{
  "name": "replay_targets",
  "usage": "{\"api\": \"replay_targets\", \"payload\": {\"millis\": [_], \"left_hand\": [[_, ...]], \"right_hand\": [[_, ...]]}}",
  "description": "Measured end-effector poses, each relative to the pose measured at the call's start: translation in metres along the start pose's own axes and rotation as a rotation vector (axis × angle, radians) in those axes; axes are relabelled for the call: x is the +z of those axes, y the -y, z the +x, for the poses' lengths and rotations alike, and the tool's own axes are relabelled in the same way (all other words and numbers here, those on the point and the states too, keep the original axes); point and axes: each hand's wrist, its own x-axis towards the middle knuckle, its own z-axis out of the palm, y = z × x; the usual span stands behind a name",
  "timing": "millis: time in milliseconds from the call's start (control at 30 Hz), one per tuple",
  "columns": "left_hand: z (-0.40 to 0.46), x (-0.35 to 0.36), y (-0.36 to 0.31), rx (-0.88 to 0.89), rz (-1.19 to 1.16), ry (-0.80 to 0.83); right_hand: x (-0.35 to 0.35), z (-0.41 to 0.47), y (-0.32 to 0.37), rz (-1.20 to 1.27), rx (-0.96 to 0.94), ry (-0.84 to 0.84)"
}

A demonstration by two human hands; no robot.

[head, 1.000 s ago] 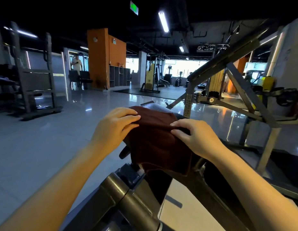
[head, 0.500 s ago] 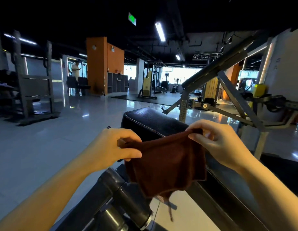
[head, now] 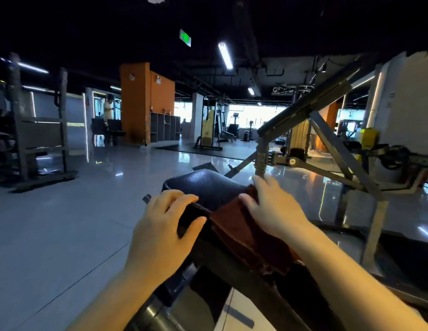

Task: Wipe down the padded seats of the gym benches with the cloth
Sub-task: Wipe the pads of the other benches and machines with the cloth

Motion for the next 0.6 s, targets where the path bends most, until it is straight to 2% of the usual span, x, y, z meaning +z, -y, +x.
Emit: {"api": "replay_targets", "payload": {"millis": [67, 133, 233, 300, 467, 600], "left_hand": [[-0.011, 0.001, 0.016, 0.000, 0.000, -0.028], [-0.021, 0.008, 0.025, -0.066, -0.002, 0.045], [-0.029, 0.019, 0.028, -0.231, -0.214, 0.126], [-0.030, 0.023, 0.027, -0.293, -0.334, 0.108], [-0.028, 0.021, 0.025, -0.308, -0.438, 0.071], [-0.029, 0.021, 0.026, -0.303, -0.477, 0.066]], "right_hand": [[0.016, -0.002, -0.010, 0.042, 0.048, 0.114], [0.016, 0.004, -0.019, 0.075, 0.038, 0.197], [0.009, 0.019, -0.026, 0.120, -0.036, 0.302], [0.012, 0.037, -0.029, 0.130, -0.054, 0.321], [0.029, 0.099, -0.005, 0.038, 0.028, 0.323], [0.041, 0.110, 0.055, 0.052, -0.117, 0.331]]}}
